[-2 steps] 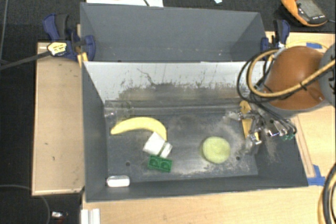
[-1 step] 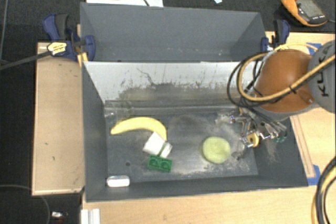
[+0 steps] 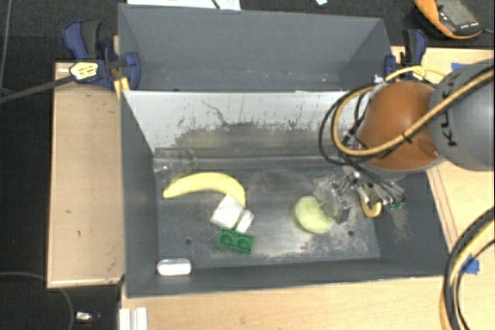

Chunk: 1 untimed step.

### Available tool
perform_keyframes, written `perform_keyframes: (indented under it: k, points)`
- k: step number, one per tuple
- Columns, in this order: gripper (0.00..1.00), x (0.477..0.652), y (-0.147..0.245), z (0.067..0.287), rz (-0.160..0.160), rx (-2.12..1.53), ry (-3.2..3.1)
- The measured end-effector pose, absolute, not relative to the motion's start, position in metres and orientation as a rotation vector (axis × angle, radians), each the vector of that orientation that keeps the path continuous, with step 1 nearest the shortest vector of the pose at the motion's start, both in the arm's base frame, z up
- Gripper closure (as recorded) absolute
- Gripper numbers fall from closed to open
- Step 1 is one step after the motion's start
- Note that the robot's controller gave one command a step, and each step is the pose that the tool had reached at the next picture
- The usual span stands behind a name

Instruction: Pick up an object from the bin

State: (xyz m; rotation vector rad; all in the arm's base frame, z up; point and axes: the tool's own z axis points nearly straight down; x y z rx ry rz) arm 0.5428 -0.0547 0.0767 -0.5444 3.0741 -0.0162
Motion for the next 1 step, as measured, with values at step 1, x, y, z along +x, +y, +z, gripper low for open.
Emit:
perform_keyframes:
  k: [1]
  points:
    - [1.00,0.5427,-0.0547,0.0769,-0.016,-0.544,3.074]
